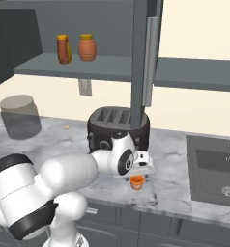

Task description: Pick the jam and honey bottle from the counter and place them in the cabinets closest to them.

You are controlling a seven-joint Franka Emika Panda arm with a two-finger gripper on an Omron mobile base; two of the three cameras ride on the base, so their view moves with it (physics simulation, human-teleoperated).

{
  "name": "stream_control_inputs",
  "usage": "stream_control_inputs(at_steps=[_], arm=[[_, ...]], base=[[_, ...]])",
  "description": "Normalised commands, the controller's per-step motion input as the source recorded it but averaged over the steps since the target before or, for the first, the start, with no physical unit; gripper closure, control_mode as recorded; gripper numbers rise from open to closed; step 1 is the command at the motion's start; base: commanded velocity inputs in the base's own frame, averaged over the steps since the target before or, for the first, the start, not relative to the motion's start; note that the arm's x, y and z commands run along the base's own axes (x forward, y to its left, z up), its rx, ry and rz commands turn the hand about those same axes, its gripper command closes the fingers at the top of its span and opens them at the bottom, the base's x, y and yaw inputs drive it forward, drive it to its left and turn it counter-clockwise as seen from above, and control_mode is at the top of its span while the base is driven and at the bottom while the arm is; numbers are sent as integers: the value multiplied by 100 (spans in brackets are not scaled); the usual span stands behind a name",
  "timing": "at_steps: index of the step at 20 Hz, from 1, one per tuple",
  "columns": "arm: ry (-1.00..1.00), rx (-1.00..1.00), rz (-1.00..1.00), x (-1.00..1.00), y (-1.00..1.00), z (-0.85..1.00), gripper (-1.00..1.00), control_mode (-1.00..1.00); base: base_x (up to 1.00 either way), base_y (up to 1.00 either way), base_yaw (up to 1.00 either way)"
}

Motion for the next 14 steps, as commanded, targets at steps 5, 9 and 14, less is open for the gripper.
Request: stream_control_inputs(at_steps=[5,9,14], arm=[[0,0,0,3,0,-6,-100,-100],[0,0,0,0,0,-1,-100,-100],[2,3,0,8,-8,-4,-100,-100]], base=[[0,0,0],[0,0,0],[0,0,0]])
